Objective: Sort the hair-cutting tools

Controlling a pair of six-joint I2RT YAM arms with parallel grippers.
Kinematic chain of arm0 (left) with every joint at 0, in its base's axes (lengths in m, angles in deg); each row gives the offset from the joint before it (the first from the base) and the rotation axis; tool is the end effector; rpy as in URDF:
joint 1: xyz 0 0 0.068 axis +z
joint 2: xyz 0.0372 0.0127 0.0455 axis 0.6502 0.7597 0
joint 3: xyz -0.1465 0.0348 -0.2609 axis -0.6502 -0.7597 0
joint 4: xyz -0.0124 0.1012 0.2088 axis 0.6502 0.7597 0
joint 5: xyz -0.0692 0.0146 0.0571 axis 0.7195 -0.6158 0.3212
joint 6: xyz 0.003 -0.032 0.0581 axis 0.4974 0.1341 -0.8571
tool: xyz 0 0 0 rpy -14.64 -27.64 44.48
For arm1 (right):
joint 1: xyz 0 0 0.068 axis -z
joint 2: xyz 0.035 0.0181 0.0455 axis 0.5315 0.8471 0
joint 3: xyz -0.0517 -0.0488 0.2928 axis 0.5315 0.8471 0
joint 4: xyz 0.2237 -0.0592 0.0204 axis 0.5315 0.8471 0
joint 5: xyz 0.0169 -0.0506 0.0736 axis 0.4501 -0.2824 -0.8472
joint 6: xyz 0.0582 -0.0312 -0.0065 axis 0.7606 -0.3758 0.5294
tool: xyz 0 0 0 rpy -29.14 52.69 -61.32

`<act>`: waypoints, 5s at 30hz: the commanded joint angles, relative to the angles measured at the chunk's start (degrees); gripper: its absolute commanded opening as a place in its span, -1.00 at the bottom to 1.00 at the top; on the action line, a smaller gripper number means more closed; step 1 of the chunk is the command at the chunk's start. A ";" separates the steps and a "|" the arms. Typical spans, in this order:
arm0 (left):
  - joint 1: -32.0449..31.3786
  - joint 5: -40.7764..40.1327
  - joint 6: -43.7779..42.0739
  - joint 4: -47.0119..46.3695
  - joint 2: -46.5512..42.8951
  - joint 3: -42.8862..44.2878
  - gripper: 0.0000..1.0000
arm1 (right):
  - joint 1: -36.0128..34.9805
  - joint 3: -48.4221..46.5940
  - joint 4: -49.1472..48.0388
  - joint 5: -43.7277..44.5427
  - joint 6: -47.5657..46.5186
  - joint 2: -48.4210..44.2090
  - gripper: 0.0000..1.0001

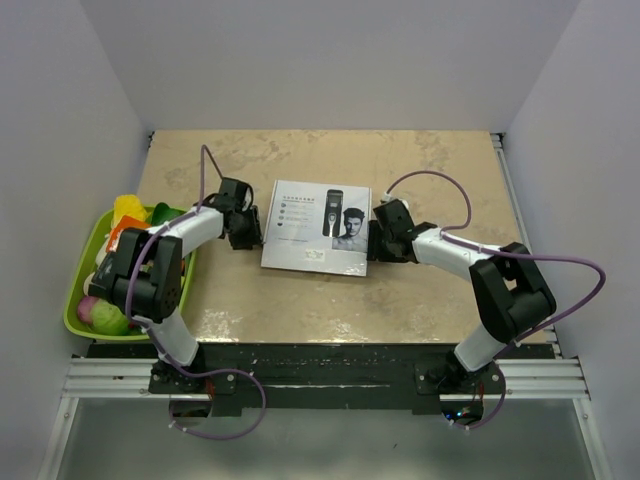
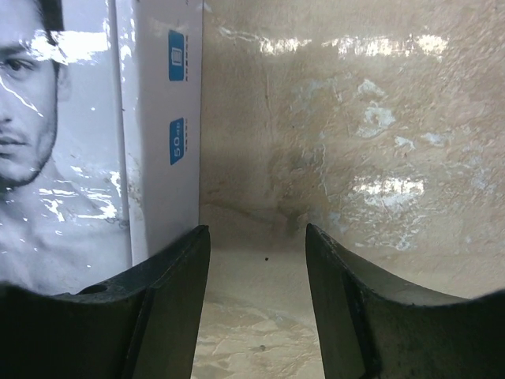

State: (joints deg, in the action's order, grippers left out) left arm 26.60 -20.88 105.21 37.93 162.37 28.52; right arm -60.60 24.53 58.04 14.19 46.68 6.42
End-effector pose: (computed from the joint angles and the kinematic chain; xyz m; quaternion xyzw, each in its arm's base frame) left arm 0.3179 -0.0831 0.1995 -0.1102 0.9655 -0.1174 0.2044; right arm 0.2710 0.1374 0.2048 0.0306 0.9552 0.0698 0.2860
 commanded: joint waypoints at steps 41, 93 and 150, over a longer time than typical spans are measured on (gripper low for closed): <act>-4.85 12.23 3.46 -1.60 -9.72 -6.55 -0.16 | -0.51 1.28 -1.11 -14.09 -1.55 -2.22 0.07; -4.85 -2.18 -0.67 7.89 -14.38 -2.95 -0.14 | -0.69 0.49 7.05 -1.52 -3.57 -11.71 0.09; -7.31 -2.63 -1.11 4.37 -3.21 3.12 -0.18 | -6.05 -1.28 1.96 2.26 -2.77 -2.04 0.11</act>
State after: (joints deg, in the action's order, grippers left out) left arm 19.37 -21.79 105.08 42.72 161.26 27.67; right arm -66.52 25.41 61.02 13.18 44.65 5.46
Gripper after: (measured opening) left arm 0.414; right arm 0.558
